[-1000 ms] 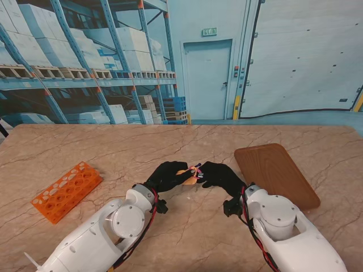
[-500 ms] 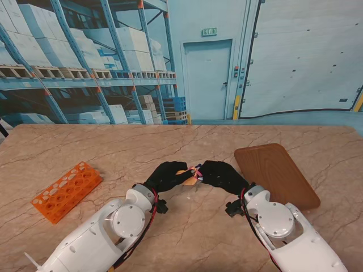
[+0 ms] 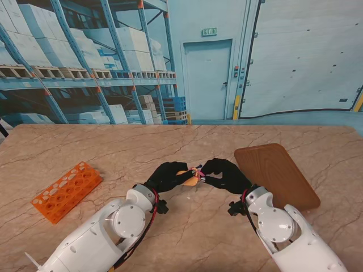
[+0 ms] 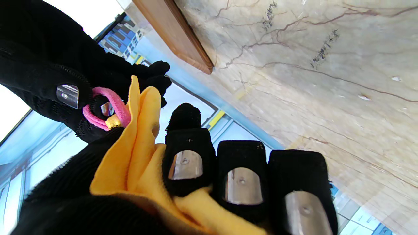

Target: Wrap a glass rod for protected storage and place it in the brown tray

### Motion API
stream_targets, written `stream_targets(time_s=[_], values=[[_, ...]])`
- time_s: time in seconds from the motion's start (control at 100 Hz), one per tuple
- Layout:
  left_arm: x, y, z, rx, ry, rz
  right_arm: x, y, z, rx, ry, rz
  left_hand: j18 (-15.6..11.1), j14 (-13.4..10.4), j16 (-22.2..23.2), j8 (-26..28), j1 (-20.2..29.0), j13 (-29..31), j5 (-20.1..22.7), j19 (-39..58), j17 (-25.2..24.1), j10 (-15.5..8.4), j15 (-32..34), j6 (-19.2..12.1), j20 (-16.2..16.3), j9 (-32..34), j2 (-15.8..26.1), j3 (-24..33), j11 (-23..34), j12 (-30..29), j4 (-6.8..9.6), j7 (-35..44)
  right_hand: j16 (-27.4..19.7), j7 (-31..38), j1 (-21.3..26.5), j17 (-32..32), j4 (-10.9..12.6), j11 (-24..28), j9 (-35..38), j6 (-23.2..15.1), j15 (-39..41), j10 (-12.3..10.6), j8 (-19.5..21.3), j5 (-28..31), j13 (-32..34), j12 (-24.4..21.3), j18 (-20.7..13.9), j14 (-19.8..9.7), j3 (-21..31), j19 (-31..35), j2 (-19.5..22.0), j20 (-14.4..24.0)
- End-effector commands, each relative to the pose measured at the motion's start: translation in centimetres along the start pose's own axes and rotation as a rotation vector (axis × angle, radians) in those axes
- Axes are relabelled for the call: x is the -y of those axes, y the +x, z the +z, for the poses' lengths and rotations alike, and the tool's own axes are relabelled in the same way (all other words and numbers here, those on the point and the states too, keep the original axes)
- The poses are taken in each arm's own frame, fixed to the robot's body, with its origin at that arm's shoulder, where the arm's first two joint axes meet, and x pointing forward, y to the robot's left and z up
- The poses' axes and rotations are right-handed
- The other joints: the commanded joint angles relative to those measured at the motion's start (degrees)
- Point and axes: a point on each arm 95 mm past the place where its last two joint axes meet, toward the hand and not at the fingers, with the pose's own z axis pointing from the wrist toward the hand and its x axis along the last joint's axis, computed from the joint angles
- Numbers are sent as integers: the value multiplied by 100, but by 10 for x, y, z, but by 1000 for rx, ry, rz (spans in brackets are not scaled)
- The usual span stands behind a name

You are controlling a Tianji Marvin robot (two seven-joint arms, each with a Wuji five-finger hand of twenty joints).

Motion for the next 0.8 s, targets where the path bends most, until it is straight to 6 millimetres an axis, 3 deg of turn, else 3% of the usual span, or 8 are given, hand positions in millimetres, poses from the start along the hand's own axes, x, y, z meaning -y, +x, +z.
stream_targets(time_s=[0.0,0.23,0.28,0.42,0.79], values=[[-2,0,0,8,-5,-6,1,-1,-1,-4,-8,0,-166,26,11,115,247,193,31,1446,54,-333,529,202,39,170,290,59,466,-39,27,270,39,287,68,5,-212,134,21,-486,117,-166,157,251,101,28,-27,-165,221,230,-41,22],[-2,-1,0,2,-10,4,-2,-1,1,-20,-51,-33,-170,3,14,170,213,195,131,1446,55,-276,550,169,58,177,261,65,518,-29,73,281,37,309,52,-8,-232,173,-20,-511,156,-152,192,201,82,22,-36,-166,224,288,-13,-14],[-3,0,-1,-1,-12,8,-3,-1,1,-28,-57,-46,-165,1,12,186,211,196,162,1446,55,-412,559,168,66,171,253,74,535,-33,93,286,36,313,48,-10,-235,183,-24,-514,161,-163,197,193,77,21,-34,-174,222,298,-8,-21],[-4,1,-1,-12,-24,21,-6,0,1,-50,-69,-87,-141,0,10,215,226,198,238,1446,53,-409,594,183,90,178,256,90,616,-42,117,319,31,324,32,-12,-239,204,-46,-548,180,-159,202,169,77,15,-39,-175,219,328,5,-44],[-6,2,-1,-24,-33,37,-13,-5,3,-105,-102,-202,72,125,-69,447,386,194,455,1446,32,-314,672,329,137,171,321,0,867,-238,51,548,20,363,-2,-13,-250,275,-71,-687,232,-166,213,99,76,4,-44,-199,193,406,49,-104]])
